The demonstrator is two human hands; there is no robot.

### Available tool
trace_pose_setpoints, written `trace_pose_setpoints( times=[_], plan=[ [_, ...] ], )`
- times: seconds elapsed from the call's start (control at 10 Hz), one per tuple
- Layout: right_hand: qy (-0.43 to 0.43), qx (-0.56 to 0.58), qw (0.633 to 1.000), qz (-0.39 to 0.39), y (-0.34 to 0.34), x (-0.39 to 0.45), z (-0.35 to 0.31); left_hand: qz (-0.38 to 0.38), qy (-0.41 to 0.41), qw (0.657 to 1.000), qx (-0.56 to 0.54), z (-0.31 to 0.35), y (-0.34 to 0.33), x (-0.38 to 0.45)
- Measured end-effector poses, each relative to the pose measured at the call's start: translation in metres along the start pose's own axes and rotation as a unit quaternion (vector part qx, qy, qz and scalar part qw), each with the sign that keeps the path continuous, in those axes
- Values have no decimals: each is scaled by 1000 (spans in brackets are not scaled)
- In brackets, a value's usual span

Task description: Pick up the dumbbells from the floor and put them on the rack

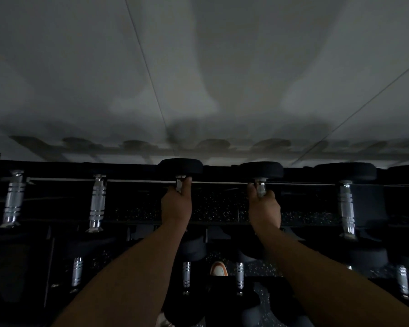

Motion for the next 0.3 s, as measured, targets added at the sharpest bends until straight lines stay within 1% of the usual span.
trace_pose_setpoints(
  times=[0.1, 0.2, 0.3],
  plan=[
    [27, -8, 1000, -14, 2, -9, -6, -34, -12, 999, 12, 2, 3, -1],
    [62, -29, 998, 11, 16, -29, -18, -69, -61, 995, 24, 1, 12, -11],
    [133, -122, 983, 13, 25, -60, -35, -68, -115, 991, 8, 12, 32, -19]
  ],
)
Point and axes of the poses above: each hand's wrist, its own x-axis towards the middle knuckle, its own y-axis out of the back of the hand, z = x × y, the point moved 5 cm from there along x, towards the middle knuckle, and after that the axes turned 5 degrees about y, right-handed, at the moved point
